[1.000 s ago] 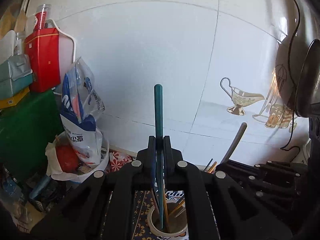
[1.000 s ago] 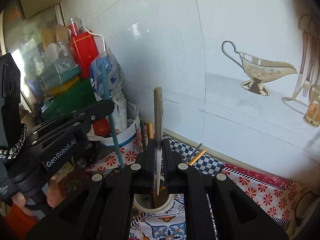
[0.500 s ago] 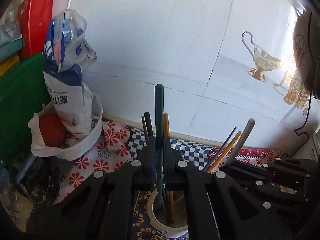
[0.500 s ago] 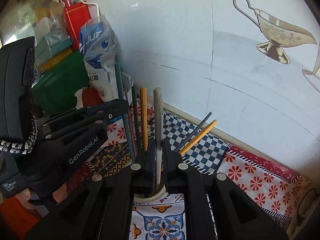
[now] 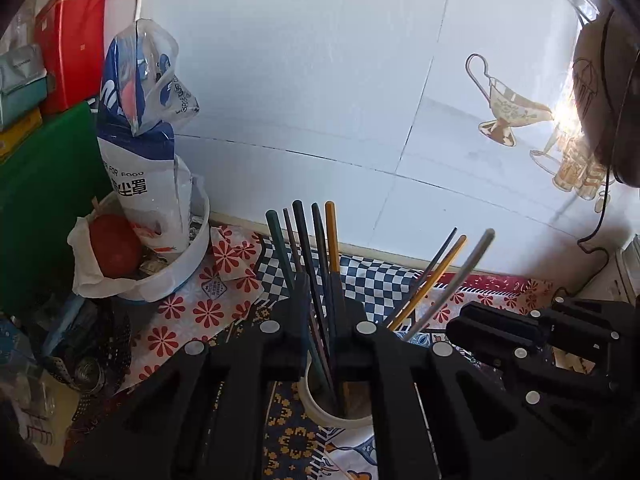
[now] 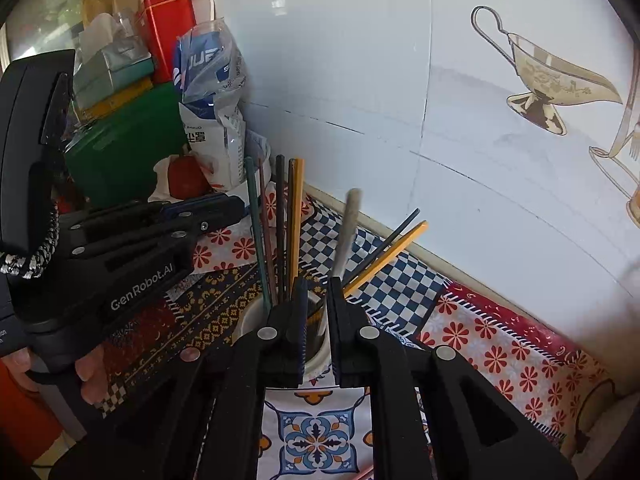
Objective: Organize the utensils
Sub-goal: 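Lower both rods into the cup and open both tools, then grasp a pink rod with the left tool while the right tool grasps a brown chopstick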
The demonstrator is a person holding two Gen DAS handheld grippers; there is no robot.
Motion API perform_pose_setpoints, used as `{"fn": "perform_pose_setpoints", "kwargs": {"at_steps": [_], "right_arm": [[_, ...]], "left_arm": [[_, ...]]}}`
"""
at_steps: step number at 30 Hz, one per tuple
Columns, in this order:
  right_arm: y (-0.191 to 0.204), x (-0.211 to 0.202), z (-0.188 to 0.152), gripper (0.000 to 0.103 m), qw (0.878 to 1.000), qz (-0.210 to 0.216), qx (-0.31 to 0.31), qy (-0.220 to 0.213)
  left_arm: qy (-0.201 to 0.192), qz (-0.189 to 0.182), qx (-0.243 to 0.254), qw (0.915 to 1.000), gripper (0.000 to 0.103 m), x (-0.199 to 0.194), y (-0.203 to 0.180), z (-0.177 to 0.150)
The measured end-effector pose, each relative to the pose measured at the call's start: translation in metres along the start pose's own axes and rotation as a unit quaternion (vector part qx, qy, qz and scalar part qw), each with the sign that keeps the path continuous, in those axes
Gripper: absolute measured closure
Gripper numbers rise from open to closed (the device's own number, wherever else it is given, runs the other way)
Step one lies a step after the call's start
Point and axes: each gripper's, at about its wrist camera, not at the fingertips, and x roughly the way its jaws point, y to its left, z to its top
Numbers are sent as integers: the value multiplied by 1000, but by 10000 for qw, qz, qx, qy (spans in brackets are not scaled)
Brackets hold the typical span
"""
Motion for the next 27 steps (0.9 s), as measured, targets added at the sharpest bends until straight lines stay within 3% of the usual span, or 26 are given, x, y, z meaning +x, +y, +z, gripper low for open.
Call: {"fn": "perform_pose_setpoints", "kwargs": {"at_steps": [5, 10, 14, 21, 27], "right_arm": [[-4, -22, -10, 82, 9998, -168, 24, -114], [-7, -43, -30, 69, 9989, -419, 128, -190], [-10, -52, -53, 68, 9974, -713, 100, -46], [-28, -56, -109, 67, 9928, -954, 439, 575], [-45, -51, -170, 67, 9829, -1039, 1086, 1063]], "left_arm": [[-61, 9, 134, 9999, 89, -22, -7, -5], [-102, -114, 206, 9997, 64, -44, -15, -18], [63, -197, 404, 9990, 62, -50, -27, -36], [916, -568, 871, 9903, 62, -25, -61, -87], [1746, -736, 1249, 9739, 62, 8, -92, -141]]}}
